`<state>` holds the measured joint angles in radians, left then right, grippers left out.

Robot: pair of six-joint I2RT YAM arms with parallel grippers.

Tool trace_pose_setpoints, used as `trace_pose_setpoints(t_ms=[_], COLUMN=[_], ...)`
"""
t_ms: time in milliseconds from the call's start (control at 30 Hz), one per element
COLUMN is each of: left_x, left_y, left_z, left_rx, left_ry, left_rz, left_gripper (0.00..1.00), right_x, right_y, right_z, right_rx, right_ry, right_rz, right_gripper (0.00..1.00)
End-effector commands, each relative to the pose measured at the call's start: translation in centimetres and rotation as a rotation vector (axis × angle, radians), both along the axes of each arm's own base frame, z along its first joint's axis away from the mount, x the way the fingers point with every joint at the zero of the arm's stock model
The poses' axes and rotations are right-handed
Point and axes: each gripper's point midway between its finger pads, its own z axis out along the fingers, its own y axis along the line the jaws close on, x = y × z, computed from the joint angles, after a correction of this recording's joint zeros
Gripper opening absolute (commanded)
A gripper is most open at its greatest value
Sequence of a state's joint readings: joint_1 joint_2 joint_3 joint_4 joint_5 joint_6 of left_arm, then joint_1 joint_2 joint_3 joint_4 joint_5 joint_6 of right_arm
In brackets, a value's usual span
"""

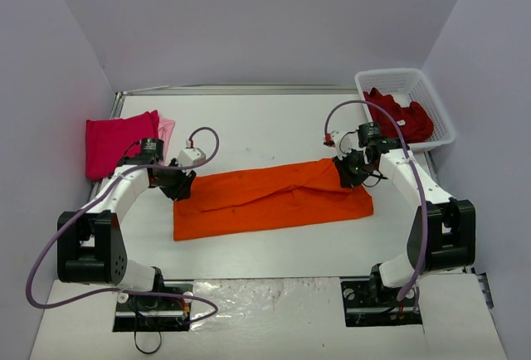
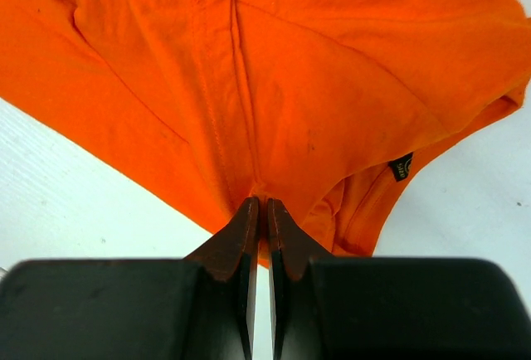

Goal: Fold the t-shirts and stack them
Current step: Fold the other side of the tshirt into a rectangle

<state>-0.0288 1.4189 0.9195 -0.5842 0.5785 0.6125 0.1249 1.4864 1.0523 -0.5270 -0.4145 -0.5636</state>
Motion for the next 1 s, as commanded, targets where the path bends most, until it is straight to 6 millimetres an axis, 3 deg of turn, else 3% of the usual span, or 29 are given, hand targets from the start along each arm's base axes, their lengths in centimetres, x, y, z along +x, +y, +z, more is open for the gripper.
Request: trace_pose_setpoints(t_ms=[0, 100, 200, 333, 400, 567, 767, 967], left_x=[0.8, 0.8, 0.7, 0.7, 0.7, 0.7, 1.2, 1.8], left_y=[-0.2, -0.2, -0.2, -0.1, 0.0, 0.2, 0.2, 0.8], left_z=[1.1, 1.1, 1.0, 1.1, 1.1, 1.0, 1.1, 0.8], left_rx=[-0.013, -0.011, -0.009, -0.009, -0.006, 0.005, 0.006, 0.033], left_ry=[-0.036, -0.034, -0.03, -0.028, -0.028, -0.027, -0.028, -0.038], left_rz=[0.004, 0.006, 0.008, 0.015, 0.02, 0.03, 0.043, 0.075], left_gripper=[0.25, 0.25, 0.25, 0.26, 0.26, 0.27, 0.27, 0.27], right_x=[-2.3, -2.8, -3.3, -4.5, -4.7, -4.1, -1.3, 0.2], right_y=[-0.7, -0.5, -0.1, 0.6, 0.8, 1.1, 2.4, 4.2], right_z=[-0.1, -0.3, -0.7, -1.6, -2.1, -1.7, -0.3, -1.6], right_rx=[-0.037, -0.038, -0.029, -0.019, -0.029, -0.046, 0.0, 0.082], right_ry=[0.04, 0.056, 0.096, 0.188, 0.214, 0.196, 0.151, 0.221], right_rz=[0.038, 0.071, 0.116, 0.188, 0.216, 0.244, 0.27, 0.323], right_gripper=[0.0, 0.11, 0.13, 0.49, 0.53, 0.54, 0.52, 0.49])
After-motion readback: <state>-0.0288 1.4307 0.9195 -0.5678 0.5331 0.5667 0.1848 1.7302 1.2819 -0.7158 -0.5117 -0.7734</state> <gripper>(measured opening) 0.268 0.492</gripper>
